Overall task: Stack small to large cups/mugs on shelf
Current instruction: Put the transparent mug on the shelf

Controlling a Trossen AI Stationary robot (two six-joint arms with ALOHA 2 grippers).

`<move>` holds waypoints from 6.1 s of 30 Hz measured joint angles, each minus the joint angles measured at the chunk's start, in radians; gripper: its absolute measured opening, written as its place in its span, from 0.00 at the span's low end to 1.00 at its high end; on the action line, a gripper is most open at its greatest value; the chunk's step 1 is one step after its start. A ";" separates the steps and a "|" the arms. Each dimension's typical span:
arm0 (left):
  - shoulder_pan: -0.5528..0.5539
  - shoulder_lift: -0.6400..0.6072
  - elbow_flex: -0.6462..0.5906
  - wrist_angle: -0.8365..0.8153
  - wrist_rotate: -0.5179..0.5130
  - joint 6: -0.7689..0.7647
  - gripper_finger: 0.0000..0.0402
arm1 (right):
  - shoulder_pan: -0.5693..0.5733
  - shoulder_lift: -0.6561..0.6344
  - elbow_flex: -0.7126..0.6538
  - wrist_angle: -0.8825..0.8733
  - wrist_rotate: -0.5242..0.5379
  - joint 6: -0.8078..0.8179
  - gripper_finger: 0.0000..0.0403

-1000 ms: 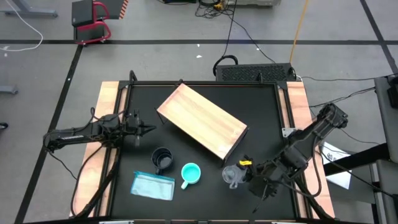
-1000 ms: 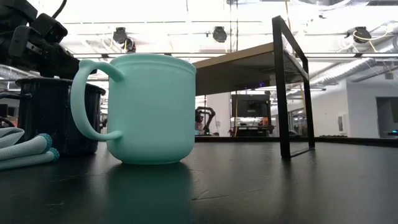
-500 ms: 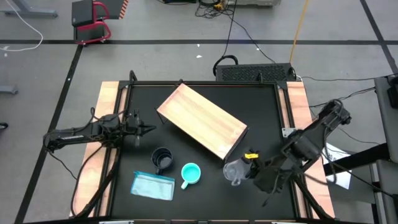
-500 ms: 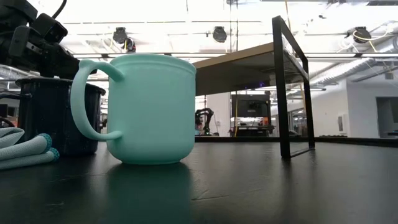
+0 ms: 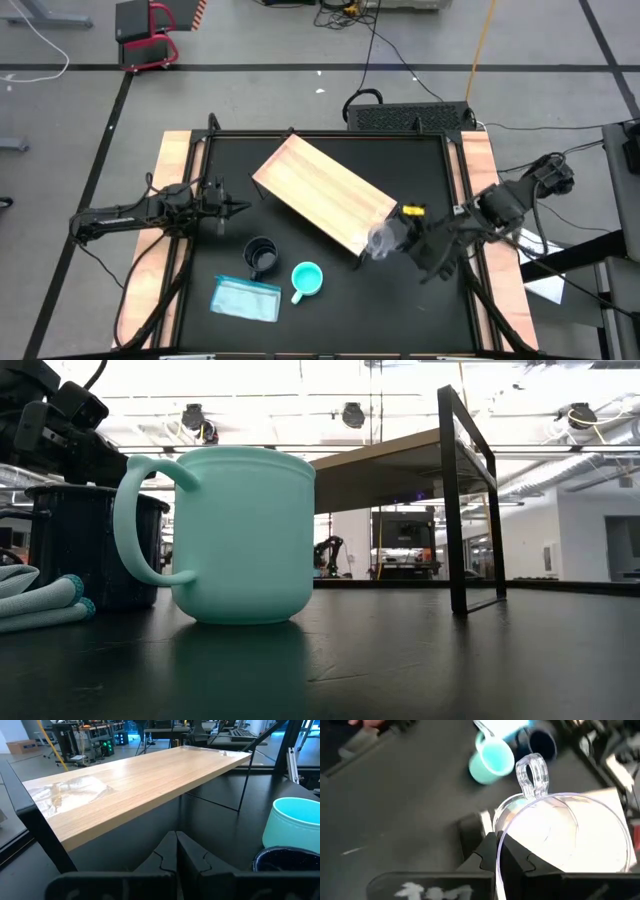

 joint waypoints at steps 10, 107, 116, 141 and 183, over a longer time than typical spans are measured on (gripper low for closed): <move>0.000 0.000 0.000 0.000 0.000 0.000 0.01 | -0.195 0.062 0.083 -0.102 -0.089 -0.025 0.00; 0.000 0.000 0.000 0.000 0.000 0.000 0.01 | -0.528 0.376 0.211 -0.229 -0.438 -0.367 0.00; 0.000 0.000 0.000 0.000 0.000 0.000 0.01 | -0.525 0.373 0.162 -0.204 -0.438 -0.360 0.00; 0.000 0.000 0.000 0.000 0.000 0.000 0.01 | -0.522 0.375 0.160 -0.205 -0.437 -0.335 0.01; 0.000 0.000 0.000 0.000 0.000 0.000 0.01 | -0.522 0.378 0.158 -0.179 -0.444 -0.279 0.17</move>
